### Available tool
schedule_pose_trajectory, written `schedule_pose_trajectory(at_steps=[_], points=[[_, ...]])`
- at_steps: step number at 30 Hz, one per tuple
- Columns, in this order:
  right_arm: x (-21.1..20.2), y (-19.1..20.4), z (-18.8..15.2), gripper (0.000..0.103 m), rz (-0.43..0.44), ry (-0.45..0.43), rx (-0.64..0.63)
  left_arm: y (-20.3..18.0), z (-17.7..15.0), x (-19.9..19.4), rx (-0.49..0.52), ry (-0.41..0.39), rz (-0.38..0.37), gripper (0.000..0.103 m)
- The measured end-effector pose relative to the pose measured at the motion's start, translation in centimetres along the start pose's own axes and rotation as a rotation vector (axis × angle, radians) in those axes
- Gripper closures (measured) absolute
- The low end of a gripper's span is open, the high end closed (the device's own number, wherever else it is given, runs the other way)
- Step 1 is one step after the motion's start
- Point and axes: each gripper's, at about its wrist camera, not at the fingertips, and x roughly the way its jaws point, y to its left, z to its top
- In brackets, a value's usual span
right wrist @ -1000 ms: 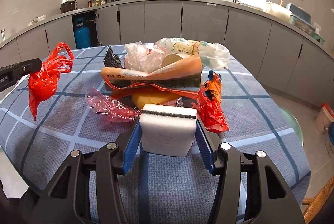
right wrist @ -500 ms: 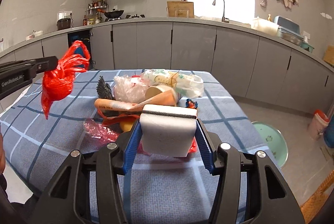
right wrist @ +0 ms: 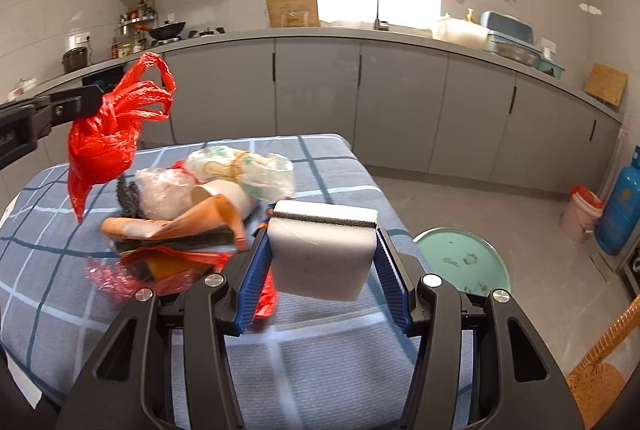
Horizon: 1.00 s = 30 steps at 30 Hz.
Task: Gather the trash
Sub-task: 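Carry the white sponge to the green bucket and open the right gripper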
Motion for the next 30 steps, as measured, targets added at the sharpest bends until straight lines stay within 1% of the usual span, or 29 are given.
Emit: schedule_pose_trajectory(at_steps=[10,22,27,30], points=[[2.4,-7.2,1.3,0.05,-0.092,0.015,0.102,-5.3,3.0,2.7,0.079,0.003,-0.103,0.09],[4.1,-15.3,1.7,0.05,-0.179,0.03,0.204,-11.0,5.6,6.6,0.12,0.028,-0.203,0.09],[4.8,-18.4,1.6,0.049,-0.216,0.043,0.231,-13.6,6.1,7.9,0.133,0.03,-0.237,0.09],[5.5,-20.1,1.4,0.049,-0.231,0.054,0.243,-15.5,6.0,9.5,0.141,0.061,-0.273,0.09]])
